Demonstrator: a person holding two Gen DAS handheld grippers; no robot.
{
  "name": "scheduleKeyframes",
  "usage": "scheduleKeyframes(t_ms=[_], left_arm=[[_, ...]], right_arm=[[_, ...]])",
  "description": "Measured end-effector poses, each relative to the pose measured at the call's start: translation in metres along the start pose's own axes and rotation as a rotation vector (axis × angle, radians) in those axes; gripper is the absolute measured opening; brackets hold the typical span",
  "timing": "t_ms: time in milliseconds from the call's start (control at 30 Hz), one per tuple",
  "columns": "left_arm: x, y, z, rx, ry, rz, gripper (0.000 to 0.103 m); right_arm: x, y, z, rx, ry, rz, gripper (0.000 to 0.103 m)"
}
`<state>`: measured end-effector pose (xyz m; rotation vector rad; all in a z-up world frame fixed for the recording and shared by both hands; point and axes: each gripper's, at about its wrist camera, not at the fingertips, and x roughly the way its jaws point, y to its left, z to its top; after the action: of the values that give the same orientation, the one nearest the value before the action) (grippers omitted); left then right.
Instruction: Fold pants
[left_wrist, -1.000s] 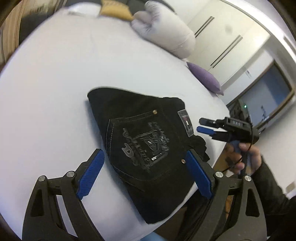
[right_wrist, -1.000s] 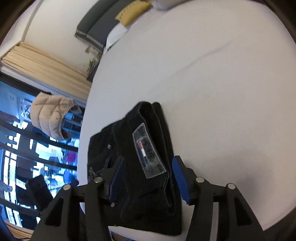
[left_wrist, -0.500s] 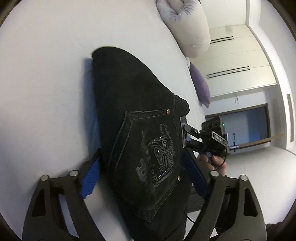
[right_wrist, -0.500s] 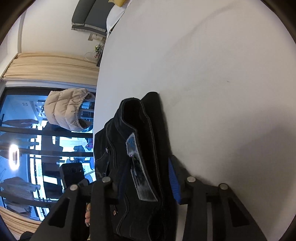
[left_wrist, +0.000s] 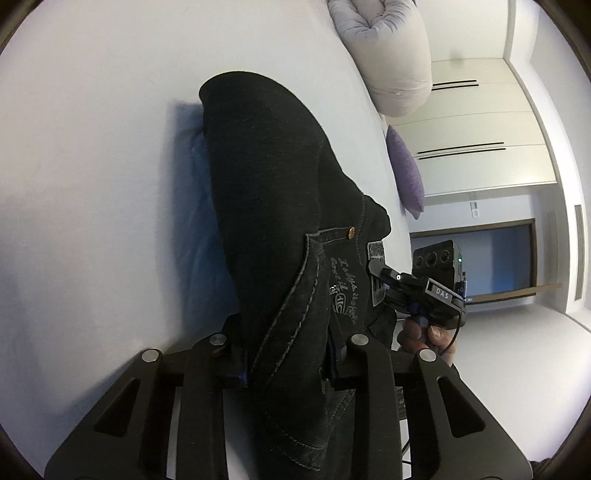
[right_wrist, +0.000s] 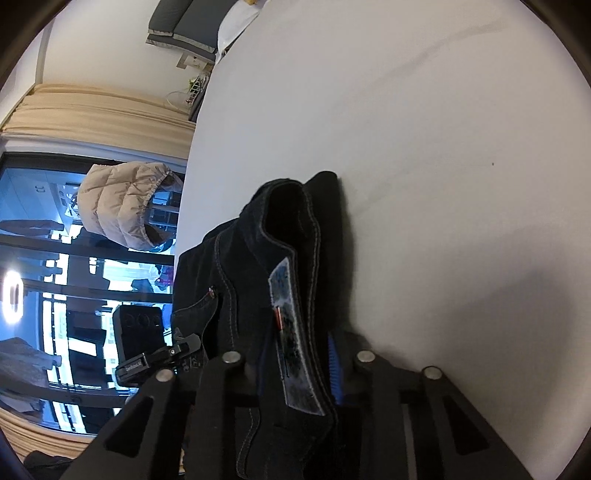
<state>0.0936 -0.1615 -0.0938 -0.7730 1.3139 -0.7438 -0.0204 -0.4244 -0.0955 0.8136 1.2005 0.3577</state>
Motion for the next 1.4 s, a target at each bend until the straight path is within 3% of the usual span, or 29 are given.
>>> scheduleKeyframes(t_ms=[233, 400, 567, 833, 1000, 1033, 1133, 1300, 1400], left_arm=[[-0.012, -0.018, 0.010, 0.021, -0.033, -0.055, 0.019], [-0.047, -0.034, 0.034, 0.067, -0.103, -0.064, 0.019], [-0.082, -0.036, 0.073, 0.113, -0.157, 0.009, 0.019], [-0.103, 0.004, 0.137, 0.091, -0.179, 0.125, 0.019], [-0.116, 0.059, 0.165, 0.048, -0.163, 0.166, 0.019], [-0.112, 0.068, 0.165, 0.037, -0.156, 0.175, 0.020], [-0.103, 0.092, 0.162, -0.012, -0.163, 0.172, 0.028], [-0.099, 0.093, 0.160, -0.004, -0.175, 0.173, 0.031], [-0.105, 0.076, 0.146, 0.033, -0.196, 0.232, 0.055]], right_arm=[[-0.014, 0.040, -0.008, -0.078, -0.065, -0.040, 0.019], [-0.008, 0.074, 0.002, -0.129, -0.071, -0.028, 0.019], [0.022, 0.114, 0.025, -0.168, -0.058, 0.005, 0.019], [0.098, 0.138, 0.062, -0.141, 0.005, 0.003, 0.019], [0.129, 0.126, 0.079, -0.091, 0.035, -0.008, 0.020], [0.136, 0.119, 0.080, -0.071, 0.040, -0.016, 0.020], [0.147, 0.096, 0.078, -0.003, 0.042, 0.004, 0.036], [0.145, 0.077, 0.070, 0.044, 0.001, 0.106, 0.040], [0.132, 0.081, 0.064, 0.047, -0.053, 0.077, 0.049]])
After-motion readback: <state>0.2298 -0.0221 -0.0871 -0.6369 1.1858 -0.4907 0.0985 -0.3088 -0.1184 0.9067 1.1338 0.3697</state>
